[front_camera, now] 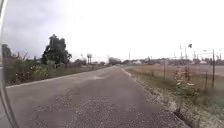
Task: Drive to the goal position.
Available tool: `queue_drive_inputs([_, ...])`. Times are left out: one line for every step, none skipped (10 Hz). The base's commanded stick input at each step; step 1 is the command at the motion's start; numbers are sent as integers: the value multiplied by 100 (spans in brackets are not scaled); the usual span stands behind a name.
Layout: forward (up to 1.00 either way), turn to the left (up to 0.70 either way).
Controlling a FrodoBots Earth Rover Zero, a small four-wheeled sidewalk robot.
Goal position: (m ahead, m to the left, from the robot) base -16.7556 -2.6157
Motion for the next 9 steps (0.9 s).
queue_drive_inputs([8, 0])
queue_drive_inputs([8, 0])
queue_drive_inputs([9, 0])
queue_drive_inputs([8, 0])
queue_drive_inputs([8, 0])
queue_drive_inputs([8, 0])
queue_drive_inputs([8, 0])
queue_drive_inputs([8, 0])
queue_drive_inputs([8, 0])
